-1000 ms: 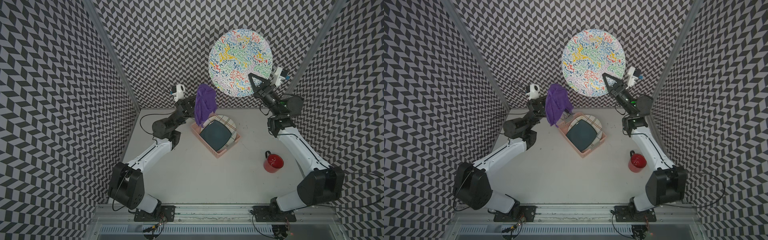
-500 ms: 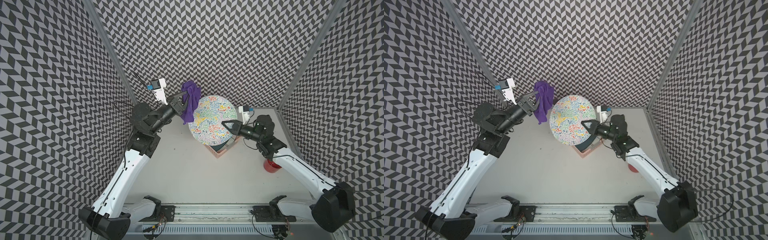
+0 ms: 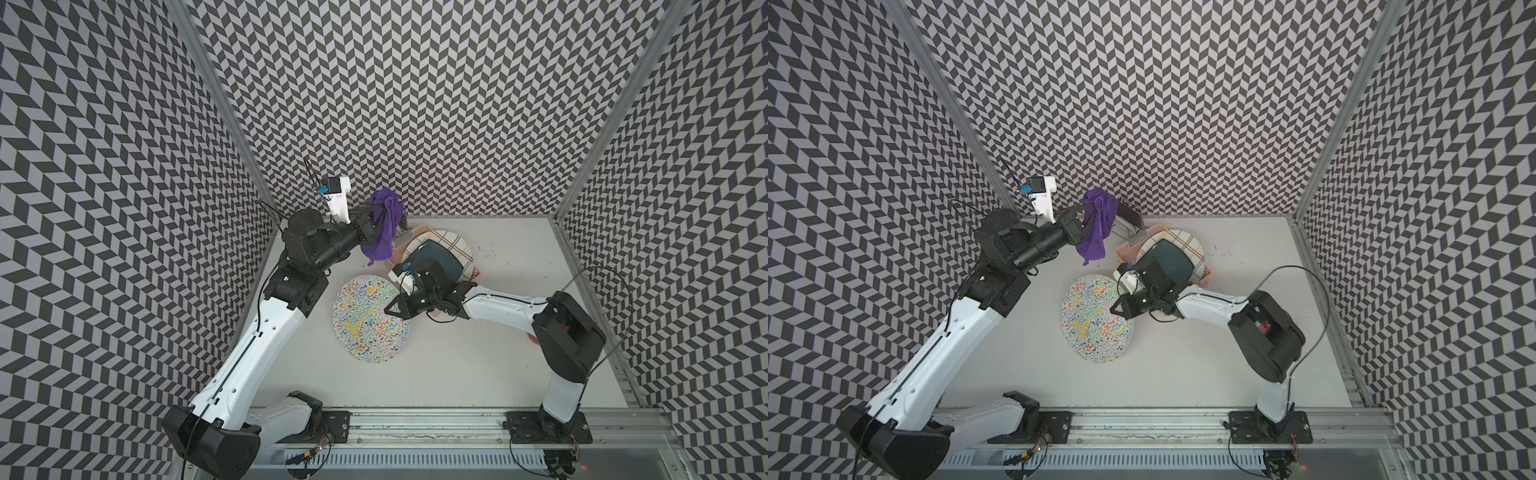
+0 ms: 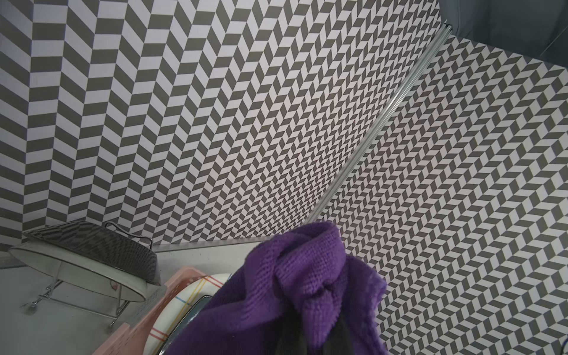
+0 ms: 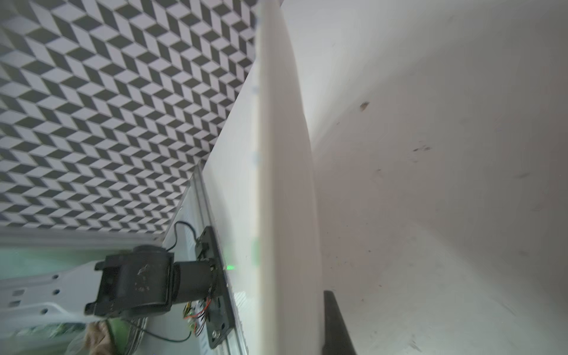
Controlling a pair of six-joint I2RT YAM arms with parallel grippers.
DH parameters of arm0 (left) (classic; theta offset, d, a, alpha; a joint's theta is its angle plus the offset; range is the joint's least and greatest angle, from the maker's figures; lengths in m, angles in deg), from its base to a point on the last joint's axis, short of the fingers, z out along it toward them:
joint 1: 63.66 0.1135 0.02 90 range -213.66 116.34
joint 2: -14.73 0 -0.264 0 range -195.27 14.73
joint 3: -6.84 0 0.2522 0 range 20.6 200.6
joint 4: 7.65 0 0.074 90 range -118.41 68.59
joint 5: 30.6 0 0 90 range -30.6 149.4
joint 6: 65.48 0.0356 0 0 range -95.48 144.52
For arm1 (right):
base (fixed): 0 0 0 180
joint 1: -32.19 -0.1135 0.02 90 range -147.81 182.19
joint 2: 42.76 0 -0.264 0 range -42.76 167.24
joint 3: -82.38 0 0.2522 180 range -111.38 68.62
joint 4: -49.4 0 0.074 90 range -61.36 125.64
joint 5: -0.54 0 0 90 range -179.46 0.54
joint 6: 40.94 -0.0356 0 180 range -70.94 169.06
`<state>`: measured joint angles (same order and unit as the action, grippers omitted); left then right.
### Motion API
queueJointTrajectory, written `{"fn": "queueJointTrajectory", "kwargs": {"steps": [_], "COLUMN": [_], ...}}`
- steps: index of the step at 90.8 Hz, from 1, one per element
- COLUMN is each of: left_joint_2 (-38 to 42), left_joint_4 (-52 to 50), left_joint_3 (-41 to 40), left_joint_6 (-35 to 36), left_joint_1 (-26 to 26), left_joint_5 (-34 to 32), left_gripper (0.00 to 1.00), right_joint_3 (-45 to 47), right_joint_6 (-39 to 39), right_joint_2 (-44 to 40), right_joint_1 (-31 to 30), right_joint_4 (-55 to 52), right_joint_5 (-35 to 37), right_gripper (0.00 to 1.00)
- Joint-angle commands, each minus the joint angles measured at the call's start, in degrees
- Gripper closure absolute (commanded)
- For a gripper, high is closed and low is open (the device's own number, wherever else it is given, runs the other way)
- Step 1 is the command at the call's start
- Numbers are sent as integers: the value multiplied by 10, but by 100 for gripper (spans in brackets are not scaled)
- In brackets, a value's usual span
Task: Wipe the wet plate dry
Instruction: Place the plate at the center of the board.
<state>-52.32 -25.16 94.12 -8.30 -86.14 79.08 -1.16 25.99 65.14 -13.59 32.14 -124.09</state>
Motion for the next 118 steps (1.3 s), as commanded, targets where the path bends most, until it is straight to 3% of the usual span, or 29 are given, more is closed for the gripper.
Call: {"fn": "queueJointTrajectory", "kwargs": {"steps": [1,9,21,30,38,49,62,68,74,87,95,118], "left_joint_2": [6,9,7,5,0,-5,-4,-8,-21,-73,-105,-214], "left_joint_4": [-2,-2,0,2,2,-6,-24,-27,-33,-55,-58,-89], "left_joint_3": [0,-5,-13,-16,-17,-21,-29,-34,-41,-60,-72,-59], "left_joint_6": [16,17,19,20,22,23,36,46,55,83,102,119], "left_joint_1": [-4,-4,-4,-3,-2,3,14,17,18,18,17,19], "left_joint_5": [-9,-12,-14,-16,-16,-23,-45,-51,-55,-65,-72,-85], "left_gripper": [100,100,100,100,100,100,100,100,100,100,100,100], "right_joint_3": [-35,-47,-67,-56,-41,-29,16,19,10,-8,-43,-164], "right_joint_6": [32,24,24,24,25,34,48,46,49,39,46,103], "right_joint_2": [47,84,122,117,96,58,-64,-110,-145,-169,-147,-27], "right_joint_1": [-6,-6,-6,-7,-8,-11,-9,-1,24,144,205,273], "right_joint_4": [-7,-30,-91,-98,-94,-124,-129,-136,-147,-119,-122,-233], "right_joint_5": [44,66,117,149,166,198,242,265,275,230,187,246], "right_gripper": [100,91,64,58,51,34,18,16,21,34,39,40]}}
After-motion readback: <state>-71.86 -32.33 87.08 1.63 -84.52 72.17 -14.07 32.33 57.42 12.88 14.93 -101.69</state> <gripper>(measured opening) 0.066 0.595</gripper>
